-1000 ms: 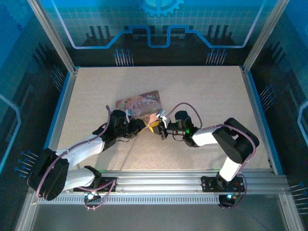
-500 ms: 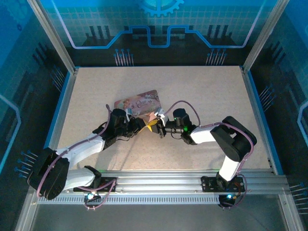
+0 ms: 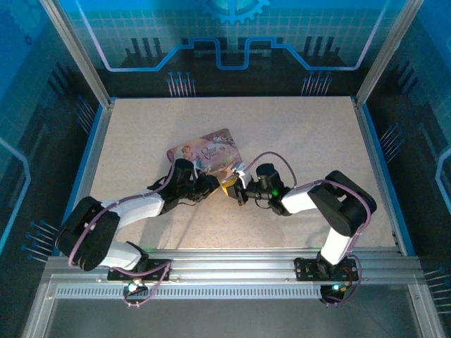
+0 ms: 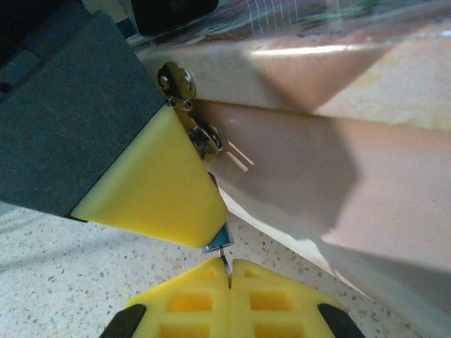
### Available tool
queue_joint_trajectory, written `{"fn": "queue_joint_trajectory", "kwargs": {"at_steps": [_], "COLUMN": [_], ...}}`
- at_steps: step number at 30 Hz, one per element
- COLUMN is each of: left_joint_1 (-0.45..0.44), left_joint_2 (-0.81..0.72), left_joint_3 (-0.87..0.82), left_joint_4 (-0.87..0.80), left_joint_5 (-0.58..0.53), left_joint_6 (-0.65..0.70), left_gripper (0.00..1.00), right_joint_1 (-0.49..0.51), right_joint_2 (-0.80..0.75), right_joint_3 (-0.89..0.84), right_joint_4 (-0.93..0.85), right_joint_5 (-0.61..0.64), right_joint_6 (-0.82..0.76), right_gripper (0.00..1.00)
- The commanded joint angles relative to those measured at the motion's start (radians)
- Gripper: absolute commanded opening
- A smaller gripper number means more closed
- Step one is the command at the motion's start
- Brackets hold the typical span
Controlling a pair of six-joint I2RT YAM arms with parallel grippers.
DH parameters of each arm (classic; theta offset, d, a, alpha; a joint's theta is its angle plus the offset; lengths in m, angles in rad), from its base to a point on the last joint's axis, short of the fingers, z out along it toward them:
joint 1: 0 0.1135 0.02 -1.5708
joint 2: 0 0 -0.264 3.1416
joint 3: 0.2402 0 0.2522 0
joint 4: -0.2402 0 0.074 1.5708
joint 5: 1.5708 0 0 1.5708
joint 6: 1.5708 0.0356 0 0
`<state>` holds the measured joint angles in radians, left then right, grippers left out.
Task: Unlock a padlock with a key
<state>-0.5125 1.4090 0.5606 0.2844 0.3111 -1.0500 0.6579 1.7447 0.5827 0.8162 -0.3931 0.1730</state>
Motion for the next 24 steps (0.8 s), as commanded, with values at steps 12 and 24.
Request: {"fn": "queue_joint_trajectory", "kwargs": {"at_steps": [12,24], "left_joint_1": [-0.036,-0.026], "left_joint_2": [0.112,-0.022], "left_joint_3": [0.01,-0.018], "left_joint_4": [0.206,0.089], "left_joint_5": [0.144,0.11], "left_joint_6": [-0.055,-0.03], "left_gripper": [0.37,0.64], "right_joint_1": [-0.006,0.015], "right_joint_2": [0.002,0.021], "right_joint_3": [0.002,0.028], "right_joint_4": [-0.057,-0.128], "right_joint_5": [0.046,0.071], "right_joint_6": [0.047,0.119], "right_gripper": [0.03,0.03]}}
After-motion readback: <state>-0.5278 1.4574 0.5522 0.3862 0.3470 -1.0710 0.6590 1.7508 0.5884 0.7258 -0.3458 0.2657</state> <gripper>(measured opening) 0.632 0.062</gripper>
